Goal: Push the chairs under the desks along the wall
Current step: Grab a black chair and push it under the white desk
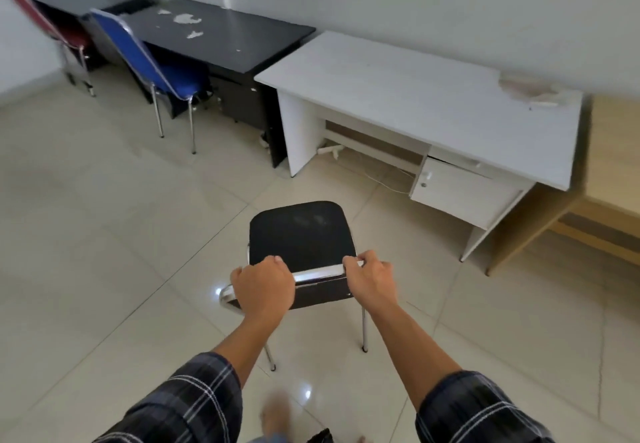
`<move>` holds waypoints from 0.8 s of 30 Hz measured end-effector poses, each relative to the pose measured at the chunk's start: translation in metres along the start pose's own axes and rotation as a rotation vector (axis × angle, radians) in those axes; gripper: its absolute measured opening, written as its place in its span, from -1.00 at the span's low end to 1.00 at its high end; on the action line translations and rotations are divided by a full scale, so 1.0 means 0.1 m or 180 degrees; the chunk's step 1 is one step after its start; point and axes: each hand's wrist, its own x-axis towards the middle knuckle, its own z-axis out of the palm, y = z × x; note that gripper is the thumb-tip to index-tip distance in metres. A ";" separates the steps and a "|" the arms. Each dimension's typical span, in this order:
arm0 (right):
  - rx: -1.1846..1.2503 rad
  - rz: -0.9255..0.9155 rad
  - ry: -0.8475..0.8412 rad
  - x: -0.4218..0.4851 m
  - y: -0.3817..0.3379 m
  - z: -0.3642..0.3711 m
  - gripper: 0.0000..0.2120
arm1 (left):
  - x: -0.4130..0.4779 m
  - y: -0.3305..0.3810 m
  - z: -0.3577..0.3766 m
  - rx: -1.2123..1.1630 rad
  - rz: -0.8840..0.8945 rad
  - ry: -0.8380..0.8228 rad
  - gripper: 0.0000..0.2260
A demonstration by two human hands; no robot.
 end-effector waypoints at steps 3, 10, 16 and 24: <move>0.0060 -0.0048 -0.0153 0.01 0.03 0.00 -0.54 | 0.01 -0.14 0.05 -0.0231 -0.0617 0.0085 -0.58; 0.0997 0.0583 -0.0342 0.14 -0.03 -0.04 -0.51 | 0.08 -0.29 0.03 -0.1481 -0.1932 -0.0324 -0.66; 0.2190 0.1252 -0.0492 0.30 -0.06 -0.11 -0.78 | 0.29 -0.50 -0.13 -0.3381 -0.3064 -0.1024 -0.77; 0.4324 0.2301 -0.0651 0.37 -0.05 -0.09 -0.82 | 0.49 -0.82 -0.10 -0.4945 -0.3933 -0.1742 -0.72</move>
